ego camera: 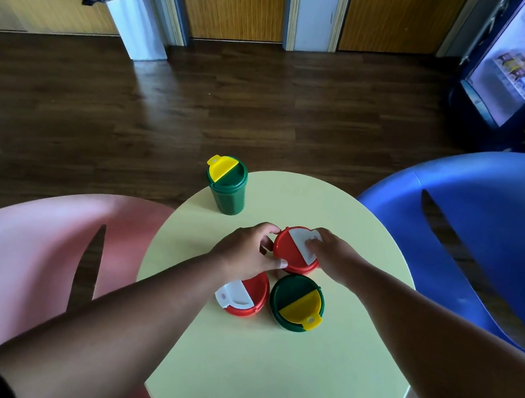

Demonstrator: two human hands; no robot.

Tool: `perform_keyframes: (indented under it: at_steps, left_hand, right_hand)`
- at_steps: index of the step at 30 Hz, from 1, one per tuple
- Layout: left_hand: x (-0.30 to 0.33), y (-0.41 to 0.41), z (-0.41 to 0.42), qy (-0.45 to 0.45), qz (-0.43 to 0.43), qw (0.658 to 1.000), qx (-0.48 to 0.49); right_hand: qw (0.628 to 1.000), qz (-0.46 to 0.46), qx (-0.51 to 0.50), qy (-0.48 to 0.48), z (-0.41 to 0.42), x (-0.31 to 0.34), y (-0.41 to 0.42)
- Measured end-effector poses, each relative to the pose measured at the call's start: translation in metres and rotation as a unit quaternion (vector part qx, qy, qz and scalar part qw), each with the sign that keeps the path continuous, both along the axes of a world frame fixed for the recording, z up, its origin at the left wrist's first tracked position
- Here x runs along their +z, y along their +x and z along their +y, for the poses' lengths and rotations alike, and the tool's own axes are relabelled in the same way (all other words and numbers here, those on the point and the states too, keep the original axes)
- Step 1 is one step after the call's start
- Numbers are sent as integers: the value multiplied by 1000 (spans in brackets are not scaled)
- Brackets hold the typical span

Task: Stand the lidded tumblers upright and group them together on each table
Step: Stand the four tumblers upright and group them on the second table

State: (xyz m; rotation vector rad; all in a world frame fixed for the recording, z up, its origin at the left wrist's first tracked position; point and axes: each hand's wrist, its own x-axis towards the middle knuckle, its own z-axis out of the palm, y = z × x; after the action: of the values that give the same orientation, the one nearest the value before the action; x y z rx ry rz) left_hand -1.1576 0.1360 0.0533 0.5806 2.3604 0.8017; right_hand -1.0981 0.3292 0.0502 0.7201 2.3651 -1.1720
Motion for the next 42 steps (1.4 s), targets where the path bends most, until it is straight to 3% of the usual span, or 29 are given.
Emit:
perform_keyframes:
  at_steps: [10, 15, 20, 24, 26, 30, 34, 42]
  left_hand:
    - [6, -10, -6, -3, -6, 1000, 8]
    - [17, -21, -28, 81, 74, 989, 98]
    - [18, -46, -46, 177, 154, 935, 266]
    - [11, -75, -49, 227, 51, 876, 422]
    - [3, -89, -49, 226, -20, 861, 454]
    - [-13, -108, -48, 172, -97, 888, 416]
    - [-22, -116, -45, 160, -108, 908, 372]
    - [-26, -115, -39, 215, -106, 879, 412]
  right_hand:
    - [1000, 16, 5, -2, 2, 4, -3]
    - [997, 68, -12, 31, 2, 18, -27]
    - [990, 124, 35, 65, -15, 36, -60]
    - [983, 140, 90, 73, -40, 48, -100]
    - [982, 140, 106, 76, -53, 52, -123]
    - [982, 107, 125, 93, -72, 47, -162]
    - [987, 71, 128, 69, -82, 30, -172]
    - [993, 88, 73, 42, -83, 10, -161]
